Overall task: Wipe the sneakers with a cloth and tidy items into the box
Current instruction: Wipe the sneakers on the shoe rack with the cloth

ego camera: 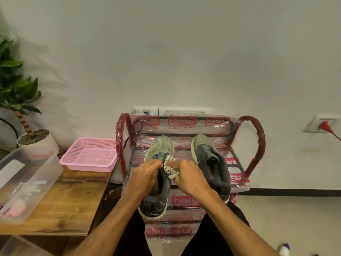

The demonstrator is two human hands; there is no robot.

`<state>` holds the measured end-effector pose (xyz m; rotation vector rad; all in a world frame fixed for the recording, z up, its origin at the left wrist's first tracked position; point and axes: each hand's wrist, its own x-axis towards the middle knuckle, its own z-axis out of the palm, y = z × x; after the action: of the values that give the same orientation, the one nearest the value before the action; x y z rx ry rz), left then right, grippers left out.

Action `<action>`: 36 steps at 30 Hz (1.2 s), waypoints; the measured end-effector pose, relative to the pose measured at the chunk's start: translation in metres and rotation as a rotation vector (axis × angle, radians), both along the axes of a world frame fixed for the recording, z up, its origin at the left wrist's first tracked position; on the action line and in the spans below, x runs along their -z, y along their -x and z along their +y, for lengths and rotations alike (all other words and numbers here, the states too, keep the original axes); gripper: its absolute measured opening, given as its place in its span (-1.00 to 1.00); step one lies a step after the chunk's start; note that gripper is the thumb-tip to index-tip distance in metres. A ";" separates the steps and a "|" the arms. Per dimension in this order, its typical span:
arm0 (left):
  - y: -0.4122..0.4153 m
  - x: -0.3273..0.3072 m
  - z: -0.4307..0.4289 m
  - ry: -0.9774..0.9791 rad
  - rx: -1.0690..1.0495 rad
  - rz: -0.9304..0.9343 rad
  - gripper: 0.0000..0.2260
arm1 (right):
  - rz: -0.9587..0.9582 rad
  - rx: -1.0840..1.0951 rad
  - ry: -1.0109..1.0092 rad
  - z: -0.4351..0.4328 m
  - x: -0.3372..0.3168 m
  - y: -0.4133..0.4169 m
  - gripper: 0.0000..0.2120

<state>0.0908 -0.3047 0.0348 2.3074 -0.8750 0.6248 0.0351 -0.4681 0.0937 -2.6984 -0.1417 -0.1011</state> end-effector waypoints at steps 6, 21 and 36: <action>0.008 -0.007 -0.002 -0.067 0.050 -0.079 -0.89 | -0.080 -0.028 0.205 -0.003 0.012 -0.002 -0.51; 0.003 -0.012 -0.003 -0.159 -0.005 0.102 -0.68 | 0.108 0.306 -0.390 -0.026 0.019 -0.040 -0.52; 0.003 -0.004 -0.004 0.050 -0.026 0.152 -0.69 | 0.007 0.097 -0.069 0.007 0.020 0.000 -0.31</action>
<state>0.0877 -0.3088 0.0385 2.2902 -0.7510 0.4701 0.0346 -0.4611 0.0742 -2.6366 -0.0051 -0.1237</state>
